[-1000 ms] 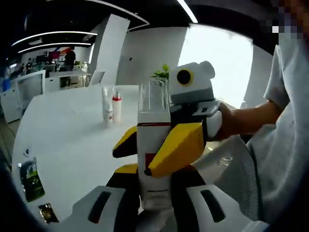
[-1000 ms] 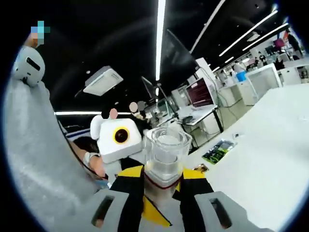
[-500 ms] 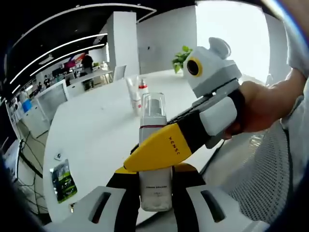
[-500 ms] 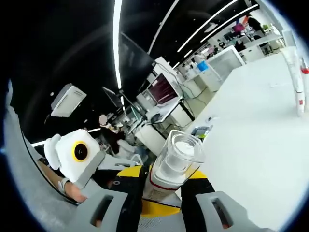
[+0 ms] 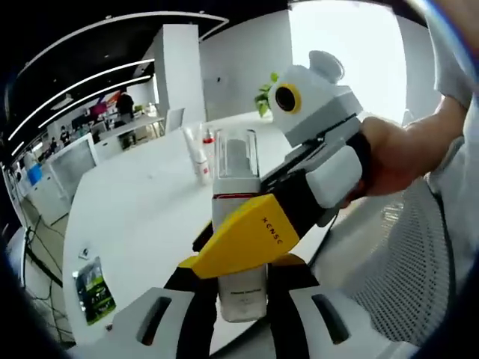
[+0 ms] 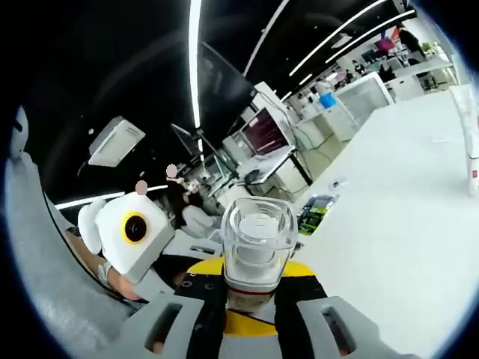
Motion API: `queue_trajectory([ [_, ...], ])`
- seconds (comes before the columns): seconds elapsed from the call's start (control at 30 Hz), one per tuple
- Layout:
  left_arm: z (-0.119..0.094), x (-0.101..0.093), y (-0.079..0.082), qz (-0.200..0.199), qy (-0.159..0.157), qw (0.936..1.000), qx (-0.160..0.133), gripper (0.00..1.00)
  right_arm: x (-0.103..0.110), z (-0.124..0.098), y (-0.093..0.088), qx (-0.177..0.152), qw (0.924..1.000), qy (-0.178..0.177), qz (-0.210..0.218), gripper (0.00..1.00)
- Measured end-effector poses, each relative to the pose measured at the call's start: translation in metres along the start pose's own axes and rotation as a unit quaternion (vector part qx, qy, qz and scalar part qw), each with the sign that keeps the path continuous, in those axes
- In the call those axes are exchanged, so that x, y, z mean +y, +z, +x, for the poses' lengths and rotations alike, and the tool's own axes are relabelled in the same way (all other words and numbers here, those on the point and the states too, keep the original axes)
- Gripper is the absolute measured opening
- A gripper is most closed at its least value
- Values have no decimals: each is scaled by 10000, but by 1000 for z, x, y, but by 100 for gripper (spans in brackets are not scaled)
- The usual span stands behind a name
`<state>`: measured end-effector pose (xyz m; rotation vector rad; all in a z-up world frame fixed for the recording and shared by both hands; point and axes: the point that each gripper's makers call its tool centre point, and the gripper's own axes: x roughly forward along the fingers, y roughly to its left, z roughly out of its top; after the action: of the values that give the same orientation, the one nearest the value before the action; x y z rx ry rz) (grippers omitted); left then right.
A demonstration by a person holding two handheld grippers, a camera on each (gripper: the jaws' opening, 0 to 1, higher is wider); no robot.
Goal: Arrange the skincare products in the storage area until every visible bottle or jar stands upright without overlapping.
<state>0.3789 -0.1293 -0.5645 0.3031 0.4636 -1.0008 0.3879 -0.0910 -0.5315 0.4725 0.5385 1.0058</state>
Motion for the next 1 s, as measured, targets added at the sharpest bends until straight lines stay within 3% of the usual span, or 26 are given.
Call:
queue_trajectory([
  [0.23, 0, -10, 8, -177, -314, 9992, -190, 24, 6, -9, 1, 115, 9993, 292, -223, 16],
  [0.4, -4, -21, 20, -570, -792, 9939, -506, 25, 16, -19, 3, 216, 9948, 850, -513, 16],
  [0.53, -8, -37, 30, -886, -1384, 9836, -744, 25, 29, -33, 2, 382, 9829, 1488, -1015, 16],
  [0.6, -10, -42, 33, -981, -1564, 9794, -822, 25, 33, -38, 3, 478, 9793, 1668, -1044, 16],
  [0.73, -10, -54, 33, -1167, -1941, 9710, -770, 24, 43, -47, -1, 759, 9639, 2086, -1472, 16],
  [0.87, -12, -64, 33, -1149, -2157, 9669, -735, 23, 52, -48, -5, 915, 9533, 2370, -1633, 16],
  [1.0, -14, -62, 33, -1108, -2132, 9677, -757, 23, 54, -45, -4, 844, 9527, 2406, -1654, 16],
])
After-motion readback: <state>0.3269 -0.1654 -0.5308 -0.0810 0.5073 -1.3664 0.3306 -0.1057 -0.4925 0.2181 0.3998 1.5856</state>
